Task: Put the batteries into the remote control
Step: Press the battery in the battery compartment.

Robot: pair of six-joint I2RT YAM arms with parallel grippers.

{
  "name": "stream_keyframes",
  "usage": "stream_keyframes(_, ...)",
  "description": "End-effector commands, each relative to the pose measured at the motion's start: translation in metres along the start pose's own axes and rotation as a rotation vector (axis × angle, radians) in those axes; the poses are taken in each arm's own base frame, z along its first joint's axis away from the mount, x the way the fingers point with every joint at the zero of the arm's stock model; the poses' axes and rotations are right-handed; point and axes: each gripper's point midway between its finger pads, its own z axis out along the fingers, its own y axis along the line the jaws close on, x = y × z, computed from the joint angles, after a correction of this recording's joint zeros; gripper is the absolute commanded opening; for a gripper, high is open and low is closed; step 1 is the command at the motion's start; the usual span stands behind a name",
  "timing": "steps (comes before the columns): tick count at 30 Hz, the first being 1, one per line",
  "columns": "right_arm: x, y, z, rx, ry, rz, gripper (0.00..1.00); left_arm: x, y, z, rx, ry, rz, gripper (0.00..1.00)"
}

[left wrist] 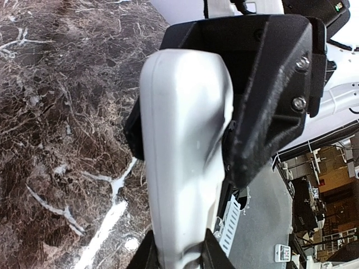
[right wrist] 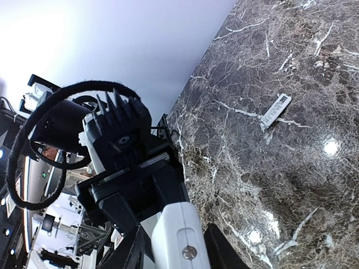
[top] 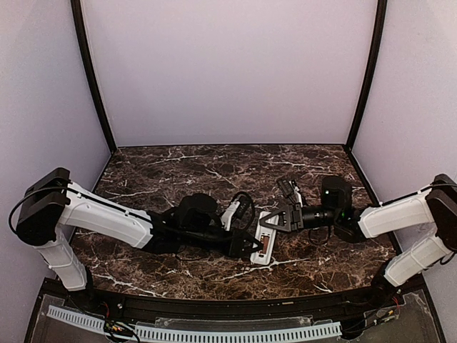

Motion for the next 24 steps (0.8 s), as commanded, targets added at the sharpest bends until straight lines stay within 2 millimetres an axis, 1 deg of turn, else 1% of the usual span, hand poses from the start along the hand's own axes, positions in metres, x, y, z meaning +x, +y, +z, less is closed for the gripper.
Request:
stream_keyframes(1,0.006,0.019,0.000,-0.093,0.022,-0.025,0.32,-0.016,-0.005,-0.011,0.045,-0.065,-0.025,0.00)
stream_keyframes(3,0.006,0.020,-0.001,-0.101,0.022,-0.021,0.24,-0.016,-0.005,-0.011,0.067,-0.068,-0.042,0.00)
stream_keyframes(6,0.006,0.020,-0.002,-0.107,0.023,-0.020,0.11,-0.016,-0.004,-0.012,0.083,-0.064,-0.055,0.00)
stream_keyframes(8,0.005,0.020,-0.003,-0.103,0.017,-0.018,0.01,-0.017,-0.004,-0.013,0.081,-0.062,-0.051,0.02)
stream_keyframes(10,0.003,0.018,-0.006,-0.096,0.012,-0.013,0.00,-0.018,-0.004,-0.015,0.067,-0.060,-0.033,0.10)
stream_keyframes(12,0.002,0.015,-0.009,-0.086,0.006,-0.009,0.00,-0.023,-0.006,-0.017,0.055,-0.065,0.000,0.28)
stream_keyframes(13,0.001,0.014,-0.011,-0.080,0.000,-0.007,0.00,-0.029,-0.009,-0.018,0.047,-0.080,0.033,0.32)
stream_keyframes(14,-0.001,0.011,-0.013,-0.070,-0.006,-0.006,0.00,-0.029,-0.008,-0.021,0.026,-0.071,0.044,0.42)
stream_keyframes(15,-0.002,0.009,-0.016,-0.060,-0.013,-0.005,0.00,-0.038,-0.010,-0.023,0.007,-0.094,0.085,0.46)
stream_keyframes(16,-0.004,0.008,-0.019,-0.051,-0.019,-0.007,0.00,-0.039,-0.006,-0.027,-0.028,-0.083,0.096,0.54)
stream_keyframes(17,-0.006,0.006,-0.023,-0.041,-0.029,-0.010,0.00,-0.044,-0.001,-0.030,-0.083,-0.088,0.131,0.58)
stream_keyframes(18,-0.011,0.005,-0.029,-0.030,-0.046,-0.021,0.00,-0.051,-0.001,-0.036,-0.109,-0.104,0.151,0.66)
stream_keyframes(19,-0.013,0.004,-0.033,-0.015,-0.054,-0.028,0.00,-0.058,0.009,-0.042,-0.188,-0.115,0.187,0.70)
stream_keyframes(20,-0.016,0.003,-0.038,0.002,-0.067,-0.038,0.00,-0.066,0.012,-0.050,-0.227,-0.137,0.205,0.79)
stream_keyframes(21,-0.020,0.003,-0.044,0.019,-0.080,-0.053,0.00,-0.076,0.024,-0.058,-0.316,-0.166,0.238,0.83)
stream_keyframes(22,-0.024,0.002,-0.049,0.038,-0.096,-0.069,0.00,-0.083,0.027,-0.065,-0.356,-0.191,0.258,0.92)
stream_keyframes(23,-0.025,0.001,-0.055,0.066,-0.102,-0.073,0.00,-0.093,0.039,-0.075,-0.450,-0.227,0.292,0.96)
stream_keyframes(24,-0.029,0.002,-0.060,0.091,-0.118,-0.095,0.00,-0.097,0.044,-0.080,-0.492,-0.244,0.308,0.98)
